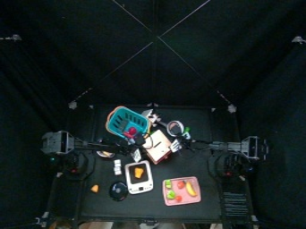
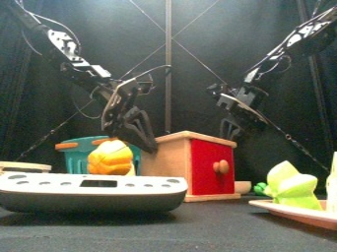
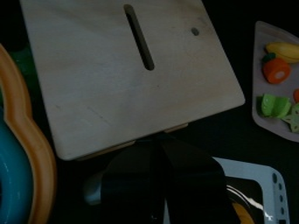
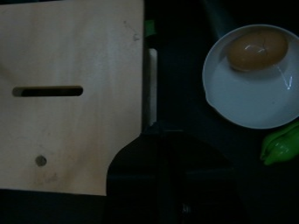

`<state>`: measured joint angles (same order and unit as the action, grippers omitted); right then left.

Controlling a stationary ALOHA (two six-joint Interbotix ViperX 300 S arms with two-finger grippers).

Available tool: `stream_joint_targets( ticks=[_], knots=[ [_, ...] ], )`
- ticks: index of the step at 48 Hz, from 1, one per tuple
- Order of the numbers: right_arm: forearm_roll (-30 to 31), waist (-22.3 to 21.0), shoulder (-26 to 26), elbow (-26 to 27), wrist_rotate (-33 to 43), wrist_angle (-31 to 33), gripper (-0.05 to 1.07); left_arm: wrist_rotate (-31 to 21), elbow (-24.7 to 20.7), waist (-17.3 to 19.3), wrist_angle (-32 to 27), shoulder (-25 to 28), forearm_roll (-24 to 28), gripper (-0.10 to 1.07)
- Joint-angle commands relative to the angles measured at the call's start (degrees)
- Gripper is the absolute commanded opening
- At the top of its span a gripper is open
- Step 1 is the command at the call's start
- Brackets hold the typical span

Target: Move drawer to right

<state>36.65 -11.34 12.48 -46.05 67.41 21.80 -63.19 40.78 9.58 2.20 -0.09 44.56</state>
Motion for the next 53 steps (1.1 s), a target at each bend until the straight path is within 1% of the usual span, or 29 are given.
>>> stream_joint_targets(
  ticks=[1, 8, 17, 25, 35, 53],
  knots=[
    [-1.41, 2.55, 3.34, 0.35, 0.09, -0.35, 0.42, -0.18, -2.29, 0.09, 0.26, -0.44, -0.18, 0.44],
    [-3.08, 4.92, 4.39, -0.18, 0.18, -0.35, 0.42, -0.18, -2.81, 0.0, 0.26, -0.44, -0.44, 0.44],
    [-5.27, 9.05, 4.75, -0.09, 0.18, -0.26, 0.42, -0.09, -4.31, 0.0, 0.26, -0.09, -0.7, 0.44],
    [-6.86, 11.07, 5.71, -0.26, 0.18, 1.32, 0.41, -0.09, -6.86, 0.0, 0.26, 2.2, -0.7, 0.44],
    [-7.73, 12.04, 8.17, -1.85, 0.26, 4.13, 0.41, 0.0, -10.2, -0.53, 0.26, 4.75, -0.62, 0.44],
    [-8.79, 11.78, 11.25, -5.19, 0.35, 4.22, 0.41, 0.0, -13.27, -1.32, 0.26, 7.29, -0.62, 0.44]
  ],
)
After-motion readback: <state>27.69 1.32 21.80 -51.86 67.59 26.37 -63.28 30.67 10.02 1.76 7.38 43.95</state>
